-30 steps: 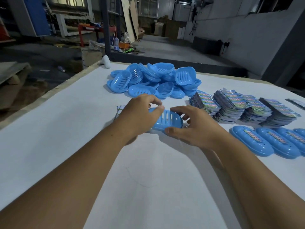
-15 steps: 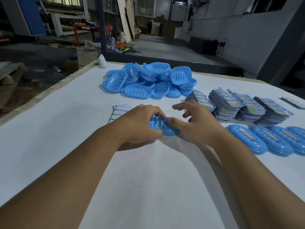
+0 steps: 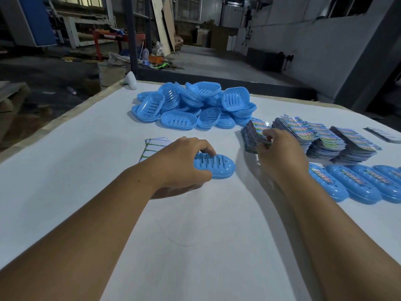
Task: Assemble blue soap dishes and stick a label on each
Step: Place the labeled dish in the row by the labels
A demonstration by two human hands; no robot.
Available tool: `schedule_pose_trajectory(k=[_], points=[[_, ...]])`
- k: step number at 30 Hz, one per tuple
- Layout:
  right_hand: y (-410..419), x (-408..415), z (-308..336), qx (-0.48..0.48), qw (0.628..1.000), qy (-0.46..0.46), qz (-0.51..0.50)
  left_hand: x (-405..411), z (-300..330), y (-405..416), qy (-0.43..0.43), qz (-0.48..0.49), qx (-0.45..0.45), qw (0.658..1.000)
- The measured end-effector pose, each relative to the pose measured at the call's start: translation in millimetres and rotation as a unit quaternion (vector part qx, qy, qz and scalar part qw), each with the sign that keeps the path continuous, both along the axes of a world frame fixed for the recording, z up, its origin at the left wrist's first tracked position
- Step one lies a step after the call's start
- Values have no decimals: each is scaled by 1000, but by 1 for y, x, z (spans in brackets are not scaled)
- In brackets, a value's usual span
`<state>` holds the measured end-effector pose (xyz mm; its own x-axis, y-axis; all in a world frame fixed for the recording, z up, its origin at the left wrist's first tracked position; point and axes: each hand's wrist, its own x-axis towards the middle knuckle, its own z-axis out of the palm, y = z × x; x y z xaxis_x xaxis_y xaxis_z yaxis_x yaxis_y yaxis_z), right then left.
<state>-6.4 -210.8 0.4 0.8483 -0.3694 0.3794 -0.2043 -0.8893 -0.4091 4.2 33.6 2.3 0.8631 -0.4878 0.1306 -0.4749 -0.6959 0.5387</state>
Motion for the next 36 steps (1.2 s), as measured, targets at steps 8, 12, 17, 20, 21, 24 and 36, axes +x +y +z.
schedule_pose_trajectory(k=[8, 12, 17, 20, 21, 24, 36], points=[[-3, 2, 1, -37, 997, -49, -49, 2, -2, -1, -11, 2, 8, 1000], [-1, -1, 5, -1, 995, -76, -59, 4, -3, -2, -13, -2, 7, 1000], [14, -9, 15, -5, 977, -200, 77, 4, -5, -6, 4, 50, -83, 995], [36, -17, 16, -8, 949, -260, 179, 4, 1, -11, 82, 119, -226, 963], [44, -20, 15, -5, 943, -260, 208, 6, 4, -12, 92, 135, -257, 952], [60, -25, 11, -14, 935, -234, 266, 12, 8, -11, 95, 168, -330, 924], [62, -23, 13, 250, 934, -171, 191, 8, 9, -8, 67, 129, -328, 934]])
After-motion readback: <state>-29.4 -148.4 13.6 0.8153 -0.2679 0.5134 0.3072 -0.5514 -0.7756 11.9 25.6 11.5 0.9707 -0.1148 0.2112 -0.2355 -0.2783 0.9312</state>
